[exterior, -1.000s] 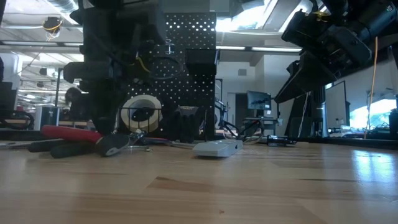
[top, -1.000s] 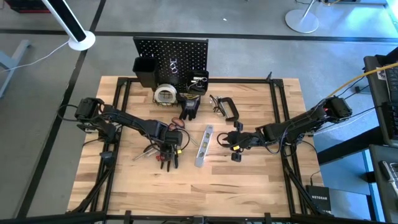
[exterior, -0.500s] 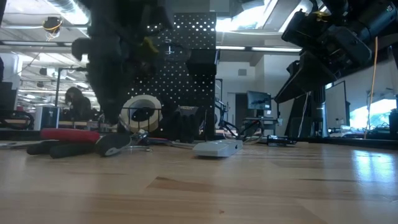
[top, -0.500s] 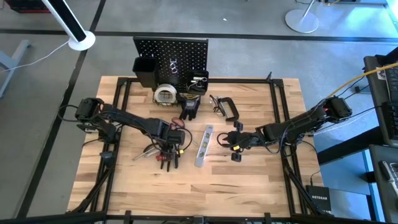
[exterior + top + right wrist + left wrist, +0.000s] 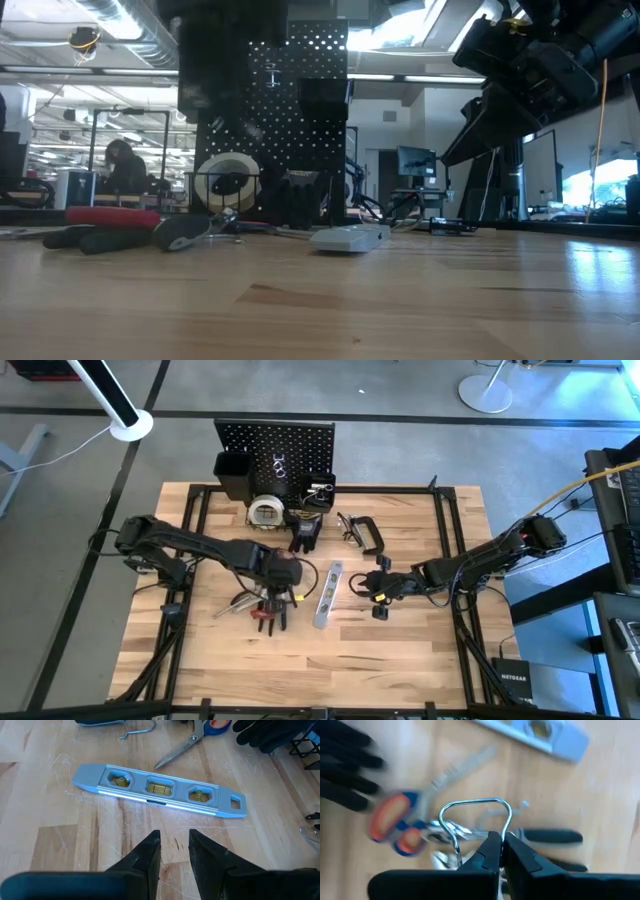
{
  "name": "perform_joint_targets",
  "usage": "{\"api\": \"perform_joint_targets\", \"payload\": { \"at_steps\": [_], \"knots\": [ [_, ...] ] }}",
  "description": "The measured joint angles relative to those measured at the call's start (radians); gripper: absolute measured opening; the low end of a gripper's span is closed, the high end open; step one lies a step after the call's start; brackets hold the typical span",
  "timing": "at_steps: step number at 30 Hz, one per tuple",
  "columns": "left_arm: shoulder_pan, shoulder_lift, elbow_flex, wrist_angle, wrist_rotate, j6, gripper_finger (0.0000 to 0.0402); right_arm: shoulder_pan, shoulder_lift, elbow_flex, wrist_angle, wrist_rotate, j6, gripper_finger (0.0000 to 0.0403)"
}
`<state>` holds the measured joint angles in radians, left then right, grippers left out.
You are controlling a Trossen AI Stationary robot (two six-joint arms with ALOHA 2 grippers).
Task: Hang tools onto peg board
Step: Put the binder clip into the right black bin on the pegboard
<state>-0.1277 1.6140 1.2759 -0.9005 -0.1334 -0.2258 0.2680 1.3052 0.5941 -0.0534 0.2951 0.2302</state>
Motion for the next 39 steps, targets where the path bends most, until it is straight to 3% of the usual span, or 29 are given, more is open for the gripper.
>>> {"api": "perform_joint_targets", "payload": {
  "at_steps": [5, 13, 25, 39],
  "knots": [
    [0.027, -0.078, 0.043, 0.048, -0.109, 0.069, 0.0003, 0.0, 0.0, 0.0, 0.0, 0.001, 0.0, 0.0101],
    [0.138, -0.163, 0.047, 0.297, -0.213, 0.187, 0.0003, 0.0, 0.0, 0.0, 0.001, 0.003, 0.0, 0.0101],
    [0.365, -0.16, 0.039, 0.648, -0.221, 0.306, 0.0005, 0.0, 0.0, 0.0, -0.001, 0.003, 0.0, 0.0101],
    [0.491, -0.075, 0.038, 0.684, -0.156, 0.2, 0.0006, 0.0, 0.0, 0.0, -0.001, 0.003, -0.001, 0.0101]
  ]
}}
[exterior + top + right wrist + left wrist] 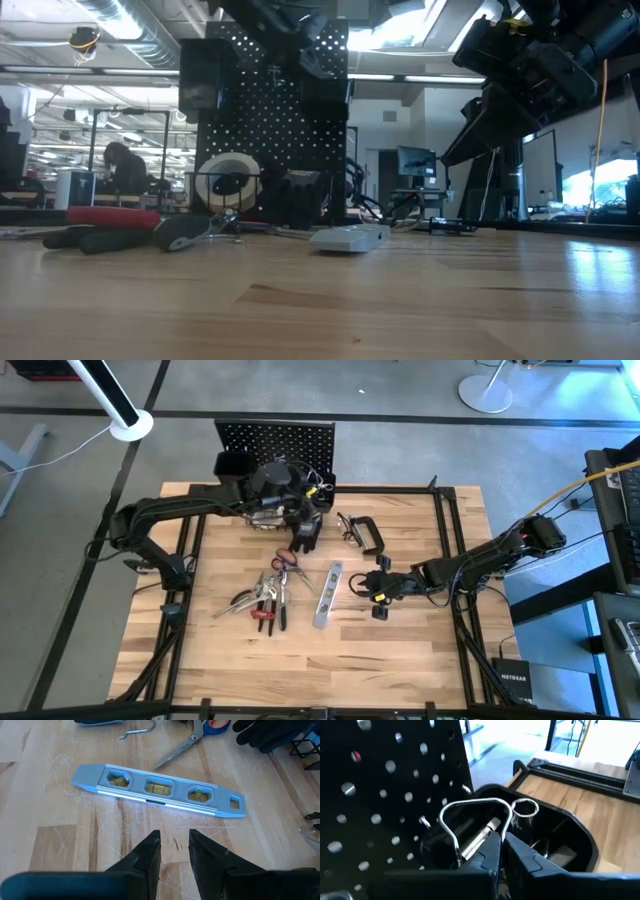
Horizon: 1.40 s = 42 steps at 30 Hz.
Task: Hang tools onto peg board
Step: Put the binder clip into the right black bin on the pegboard, then put the Allen wrench on the left black bin on the pegboard
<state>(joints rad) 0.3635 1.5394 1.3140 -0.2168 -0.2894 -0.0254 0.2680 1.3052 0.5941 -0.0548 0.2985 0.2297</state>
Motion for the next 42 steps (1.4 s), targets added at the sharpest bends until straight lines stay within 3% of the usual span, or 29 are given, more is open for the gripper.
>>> {"api": "perform_joint_targets", "payload": {
  "at_steps": [18, 29, 36, 42],
  "knots": [
    [-0.008, 0.013, 0.0, 0.025, 0.012, -0.028, 0.0008, 0.0, 0.0, 0.0, -0.001, 0.0, 0.0, 0.0101],
    [-0.019, -0.015, -0.001, 0.007, 0.01, -0.021, 0.0124, 0.0, 0.0, 0.0, -0.001, 0.0, 0.0, 0.0101],
    [-0.091, -0.126, -0.001, -0.058, 0.009, -0.001, 0.014, 0.0, 0.0, 0.0, -0.002, 0.0, 0.0, 0.0101],
    [-0.215, -0.212, -0.001, -0.21, 0.009, -0.012, 0.0141, 0.0, 0.0, 0.0, 0.001, 0.0, 0.0, 0.0101]
  ]
}}
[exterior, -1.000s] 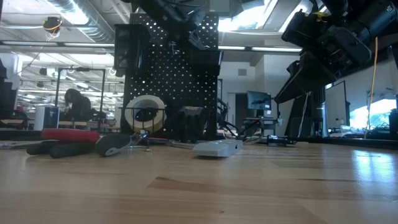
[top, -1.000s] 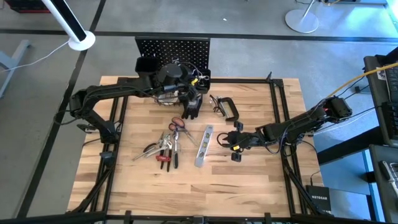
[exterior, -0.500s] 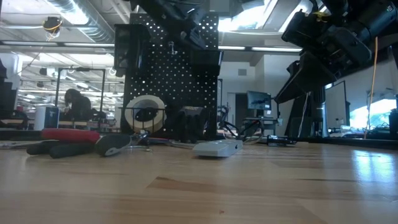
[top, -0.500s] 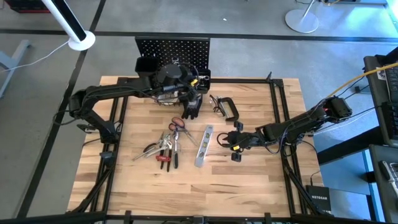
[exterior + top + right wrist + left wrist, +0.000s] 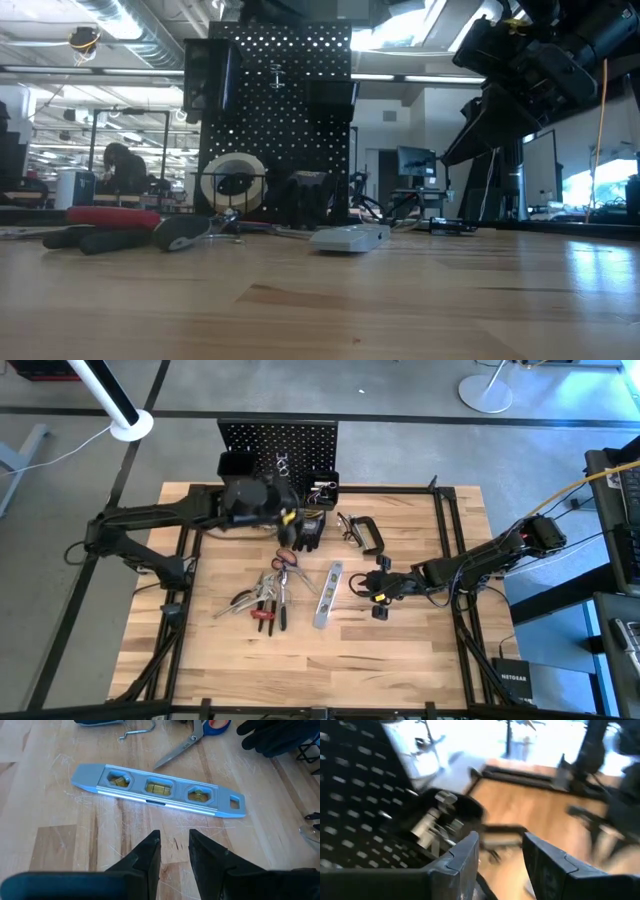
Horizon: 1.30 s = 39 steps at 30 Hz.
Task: Hang tools onto peg board
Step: Put the Allen wrench on the left black bin on the pegboard
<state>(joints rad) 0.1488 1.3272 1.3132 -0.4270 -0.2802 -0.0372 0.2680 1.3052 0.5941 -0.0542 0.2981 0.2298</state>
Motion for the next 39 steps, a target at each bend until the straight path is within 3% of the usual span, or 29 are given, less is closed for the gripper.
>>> {"api": "perform_joint_targets", "payload": {
  "at_steps": [8, 13, 25, 30, 39],
  "knots": [
    [-0.19, -0.03, 0.001, -0.273, -0.016, -0.14, 0.0141, 0.0, 0.0, 0.0, 0.001, 0.0, 0.0, 0.0101],
    [-0.294, -0.007, 0.001, -0.405, -0.038, -0.309, 0.0141, 0.0, 0.0, 0.0, 0.001, 0.006, 0.0, 0.0101],
    [-0.443, 0.116, 0.001, -0.537, -0.103, -0.605, 0.0141, 0.0, 0.0, 0.0, 0.001, 0.007, 0.001, 0.0101],
    [-0.49, 0.188, 0.001, -0.585, -0.096, -0.615, 0.0141, 0.0, 0.0, 0.0, 0.002, 0.007, 0.001, 0.0101],
    [-0.578, 0.298, -0.001, -0.705, 0.031, -0.585, 0.0141, 0.0, 0.0, 0.0, 0.002, 0.008, 0.001, 0.0101]
  ]
}}
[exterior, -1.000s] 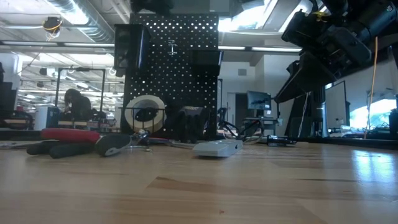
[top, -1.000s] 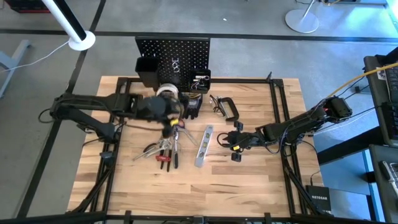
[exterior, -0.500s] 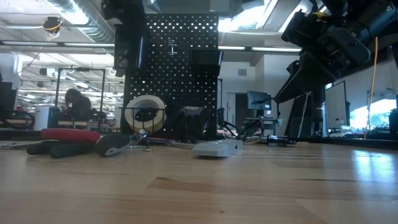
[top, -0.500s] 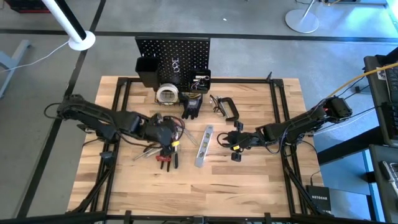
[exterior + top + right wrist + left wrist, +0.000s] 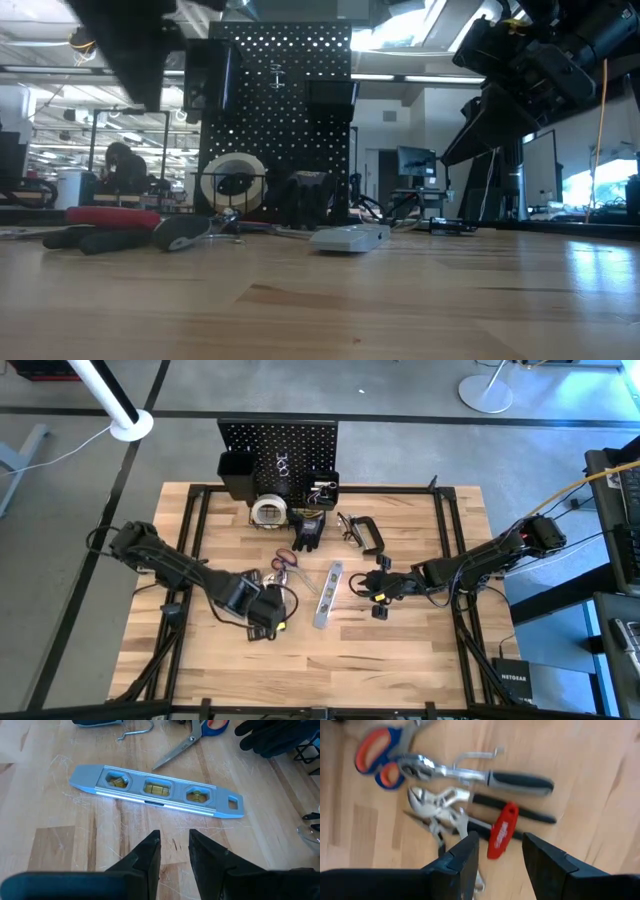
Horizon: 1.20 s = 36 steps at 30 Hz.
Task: Hang tools onto peg board
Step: Put the Allen wrench on the left black bin on the pegboard
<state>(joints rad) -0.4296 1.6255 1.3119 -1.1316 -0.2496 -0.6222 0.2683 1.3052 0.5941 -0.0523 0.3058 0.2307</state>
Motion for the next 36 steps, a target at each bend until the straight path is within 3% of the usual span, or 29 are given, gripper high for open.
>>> {"api": "perform_joint_targets", "payload": {
  "at_steps": [8, 16, 25, 36],
  "knots": [
    [-0.035, -0.028, -0.171, 0.042, 0.012, -0.074, 0.014, 0.0, 0.0, 0.0, 0.002, 0.0, 0.001, 0.0101],
    [-0.042, -0.107, -0.338, 0.205, 0.043, -0.125, 0.014, 0.0, 0.0, 0.0, 0.003, 0.0, 0.001, 0.0101],
    [-0.083, -0.113, -0.375, 0.341, 0.037, -0.098, 0.014, 0.0, 0.0, 0.0, 0.008, 0.0, 0.0, 0.0101],
    [-0.095, -0.113, -0.419, 0.398, -0.059, 0.028, 0.014, 0.0, 0.0, 0.0, 0.008, 0.0, 0.0, 0.0101]
  ]
}}
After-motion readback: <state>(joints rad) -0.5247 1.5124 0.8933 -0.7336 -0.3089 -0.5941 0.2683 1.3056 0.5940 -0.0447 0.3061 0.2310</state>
